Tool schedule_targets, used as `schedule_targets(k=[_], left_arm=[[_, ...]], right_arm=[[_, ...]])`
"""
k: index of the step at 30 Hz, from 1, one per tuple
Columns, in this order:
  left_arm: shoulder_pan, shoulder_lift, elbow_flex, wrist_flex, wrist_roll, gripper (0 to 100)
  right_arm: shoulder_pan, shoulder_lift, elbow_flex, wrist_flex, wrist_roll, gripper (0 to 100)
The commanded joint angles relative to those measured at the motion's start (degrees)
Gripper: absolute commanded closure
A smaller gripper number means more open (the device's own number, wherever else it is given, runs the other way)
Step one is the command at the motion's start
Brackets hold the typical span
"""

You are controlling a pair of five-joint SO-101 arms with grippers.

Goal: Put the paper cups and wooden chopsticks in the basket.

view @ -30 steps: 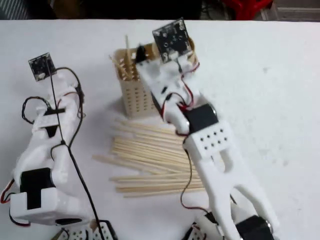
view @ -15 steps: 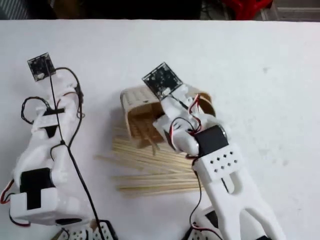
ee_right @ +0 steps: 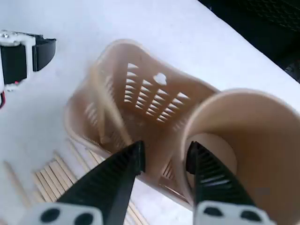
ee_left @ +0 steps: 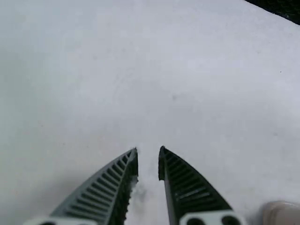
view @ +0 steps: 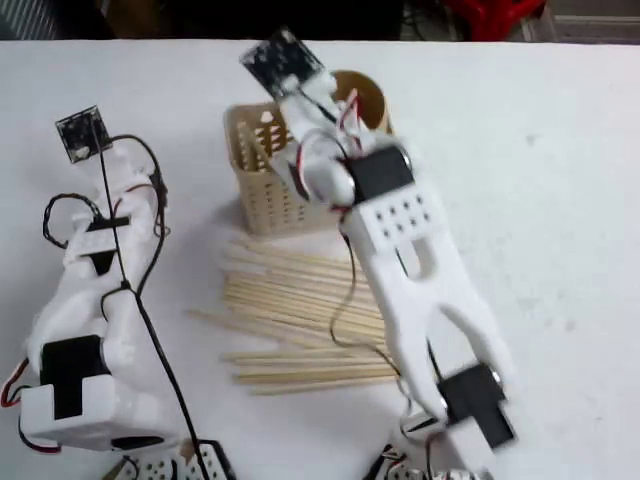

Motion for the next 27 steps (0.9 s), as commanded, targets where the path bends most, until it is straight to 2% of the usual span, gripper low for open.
schedule_targets(k=[1, 6, 12, 16, 21, 27], left_arm=[[-0.5, -0.4, -2.7, -1.3, -0.4, 91], [-0.5, -0.4, -2.7, -1.2, -0.4, 91], [-0.5, -0.3, -2.7, -1.2, -0.4, 91], [-0.5, -0.2, -2.7, -1.2, -0.4, 91], [-0.5, -0.2, -2.7, -1.2, -0.4, 91], [-0.5, -0.2, -2.7, -1.3, -0.4, 91]], right_arm=[[-1.9, 4.1, -15.1, 5.2, 0.5, 85.0], [-1.8, 5.3, -26.0, 12.4, 0.4, 84.4], [-2.1, 3.9, -32.3, 22.5, 2.1, 74.7], [-5.0, 0.3, -32.3, 27.0, 4.4, 77.3], [-7.3, -7.6, -18.3, 26.9, 5.3, 84.0], [-11.5, -18.2, 9.9, 21.8, 13.5, 86.1]])
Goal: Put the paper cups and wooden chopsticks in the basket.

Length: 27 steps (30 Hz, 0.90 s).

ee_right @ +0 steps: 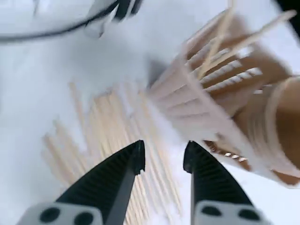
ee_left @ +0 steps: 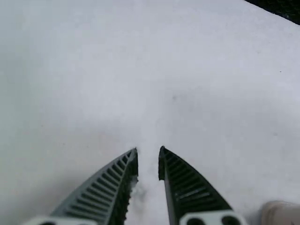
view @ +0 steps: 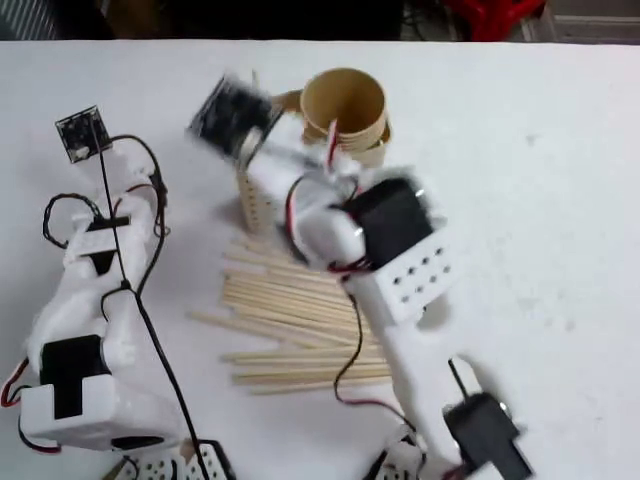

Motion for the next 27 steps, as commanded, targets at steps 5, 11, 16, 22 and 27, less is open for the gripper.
schedule_targets(k=[5, 11, 16, 22, 27], left_arm=[[-0.5, -0.2, -2.7, -1.5, -0.4, 91], [-0.5, -0.3, -2.7, -1.5, -0.4, 91], [-0.5, -0.3, -2.7, -1.5, -0.4, 91], [-0.4, -0.3, -2.7, -1.6, -0.4, 91], [0.1, -0.4, -2.7, -1.4, -0.4, 91]], right_arm=[[-2.2, -13.4, 32.0, -12.4, 10.2, 86.1], [-0.9, -9.0, 50.1, -27.3, 19.4, 86.1], [0.4, -0.3, 54.9, -38.0, 21.8, 81.7], [2.1, 9.5, 55.1, -45.4, 21.6, 80.8], [3.2, 14.5, 55.1, -48.2, 21.6, 81.0]])
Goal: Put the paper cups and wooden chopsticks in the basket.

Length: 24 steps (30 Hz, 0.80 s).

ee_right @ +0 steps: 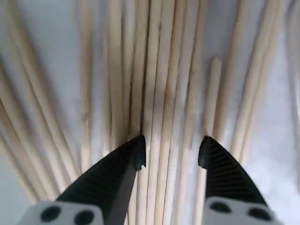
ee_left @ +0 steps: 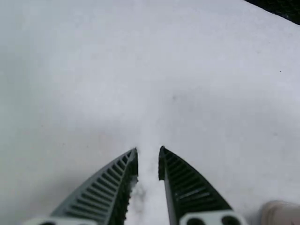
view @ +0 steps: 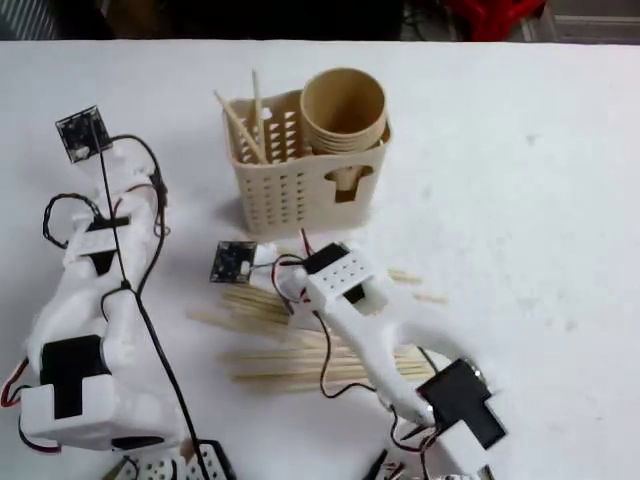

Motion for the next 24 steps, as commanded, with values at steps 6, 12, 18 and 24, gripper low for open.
schedule_targets(k=[6, 12, 18, 24], left_arm=[[0.1, -0.4, -2.7, -1.4, -0.4, 91], [0.1, -0.4, -2.7, -1.3, -0.4, 91], [0.1, -0.4, -2.7, -1.3, -0.4, 91], [0.1, -0.3, -2.7, -1.6, -0.4, 91]], right_arm=[[1.0, 1.9, -0.3, -1.9, 0.2, 91.9], [1.1, 1.8, -1.0, -1.5, -1.8, 92.9], [1.1, 0.7, -1.0, -0.8, -2.1, 93.5], [1.1, -9.9, 0.1, 3.4, -5.5, 96.1]])
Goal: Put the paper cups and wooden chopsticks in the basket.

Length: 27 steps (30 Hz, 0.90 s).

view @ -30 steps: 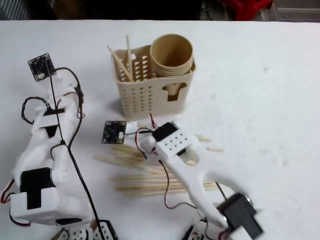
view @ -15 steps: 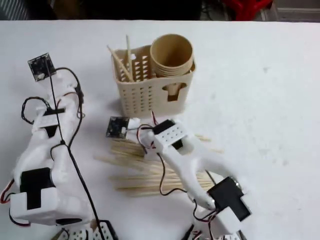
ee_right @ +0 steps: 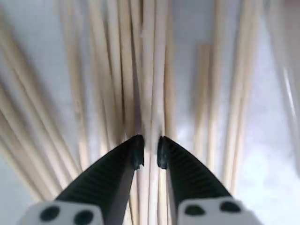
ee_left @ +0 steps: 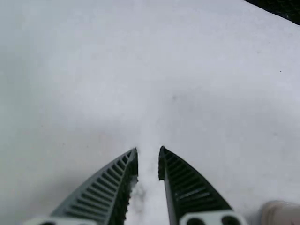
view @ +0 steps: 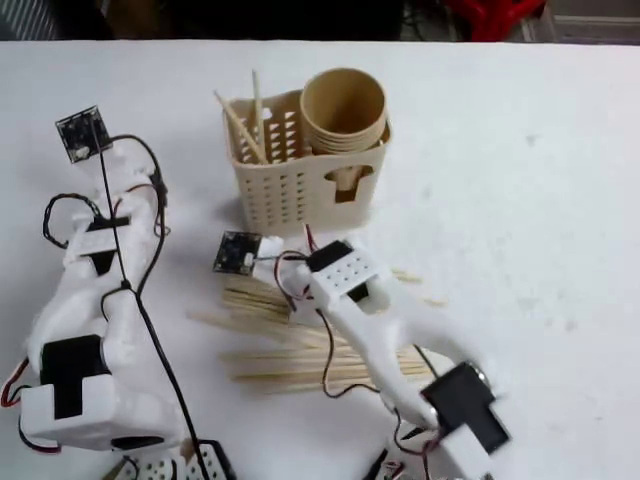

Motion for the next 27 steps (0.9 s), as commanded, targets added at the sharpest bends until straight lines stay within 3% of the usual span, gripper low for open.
schedule_targets(k=[1, 9, 17, 22, 27], left_arm=[[0.1, -0.3, -2.7, -1.6, -0.4, 91], [0.1, -0.2, -2.7, -1.5, -0.4, 91], [0.1, -0.2, -2.7, -1.2, -0.4, 91], [0.1, -0.2, -2.7, -1.2, -0.4, 91], [0.1, -0.2, -2.7, -1.2, -0.4, 91]], right_arm=[[0.3, -8.0, 0.6, 1.5, -2.3, 96.1], [0.1, -15.9, 4.7, 1.3, -2.9, 95.7], [0.0, -4.7, 4.1, -6.5, -2.5, 83.7], [0.3, 3.6, 1.1, -8.6, -2.5, 83.9], [0.5, 6.5, -0.6, -8.5, -2.6, 93.4]])
